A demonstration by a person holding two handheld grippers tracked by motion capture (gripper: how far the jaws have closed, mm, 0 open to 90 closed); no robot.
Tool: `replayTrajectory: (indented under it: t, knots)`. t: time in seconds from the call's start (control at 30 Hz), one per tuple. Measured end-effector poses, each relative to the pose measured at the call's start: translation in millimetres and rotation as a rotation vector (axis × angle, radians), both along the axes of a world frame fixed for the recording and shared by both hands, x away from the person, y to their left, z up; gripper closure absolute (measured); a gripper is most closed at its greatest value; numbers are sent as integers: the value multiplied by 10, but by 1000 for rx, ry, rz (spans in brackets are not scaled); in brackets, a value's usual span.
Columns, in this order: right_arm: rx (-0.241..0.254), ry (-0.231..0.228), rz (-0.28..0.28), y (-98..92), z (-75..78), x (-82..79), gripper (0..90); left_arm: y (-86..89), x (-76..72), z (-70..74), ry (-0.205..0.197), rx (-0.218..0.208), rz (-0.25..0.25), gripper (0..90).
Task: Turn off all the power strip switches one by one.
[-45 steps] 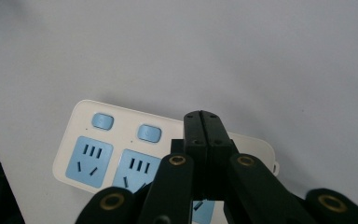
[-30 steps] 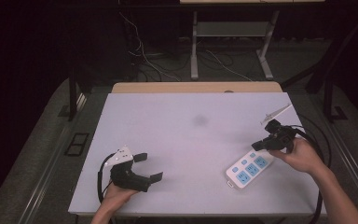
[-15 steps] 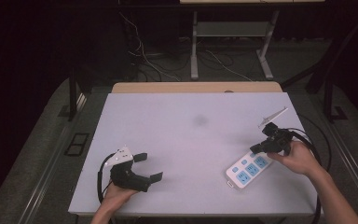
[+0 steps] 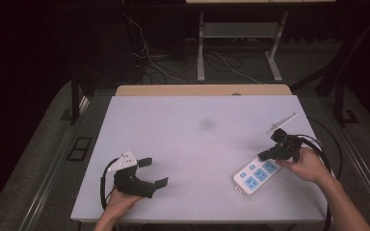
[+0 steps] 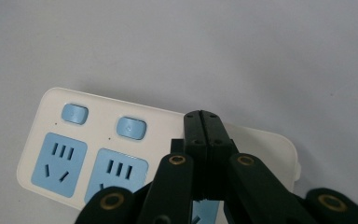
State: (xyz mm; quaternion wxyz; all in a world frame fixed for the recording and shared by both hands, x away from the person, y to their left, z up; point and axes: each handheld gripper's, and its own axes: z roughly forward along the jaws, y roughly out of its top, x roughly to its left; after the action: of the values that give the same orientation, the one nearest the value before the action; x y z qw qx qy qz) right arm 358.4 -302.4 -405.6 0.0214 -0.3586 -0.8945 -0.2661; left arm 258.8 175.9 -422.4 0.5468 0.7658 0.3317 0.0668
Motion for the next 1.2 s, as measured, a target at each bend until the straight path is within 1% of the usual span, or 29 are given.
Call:
replayTrajectory:
  t: [0.17, 0.3, 0.37, 0.5, 0.53, 0.57, 0.6, 0.67, 0.73, 0.83, 0.93, 1.0, 1.03, 1.13, 1.2]
  knots:
    - [12, 0, -3, -18, -9, -4, 900, -1, -3, 4, -5, -3, 0, 0]
    - [7, -3, -2, -14, -8, -8, 900, -4, -5, 4, -5, -4, 0, 0]
    - [13, 10, -10, -18, -9, 2, 900, -8, -7, 5, -3, -5, -1, 0]
    - [19, 20, -9, -29, -14, 15, 900, -14, -9, 5, -5, -2, -6, 0]
    - [14, 13, -13, -27, -13, 13, 900, -15, -8, 5, -5, -2, -7, 0]
    - [3, -5, -24, -25, -12, 12, 900, -16, -8, 5, -5, -3, -7, 0]
    - [-7, -10, -36, -31, -11, 15, 900, -18, -9, 5, -5, -4, -7, 0]
    - [18, 23, -49, -62, -24, 44, 900, -19, -13, 6, -5, -4, -8, 0]
    - [21, 28, -50, -66, -25, 49, 900, -16, -13, 7, -6, -2, -9, 0]
    - [2, 13, -52, -42, -17, 27, 900, -16, -5, 2, -2, -5, -6, 0]
    - [-30, -16, -57, 4, -3, -13, 900, -27, -7, 1, -2, -4, -7, 0]
    - [-49, -16, -57, 20, 4, -27, 900, -31, -13, 4, -1, -2, -10, 0]
    - [-53, -1, -55, 31, 5, -33, 900, -34, -15, 5, -2, -2, -11, 0]
    - [-78, -31, -41, 62, 11, -55, 900, -40, -19, 6, -2, -2, -13, 0]
    - [-79, -33, -41, 64, 11, -55, 900, -42, -20, 4, -3, 0, -15, 0]
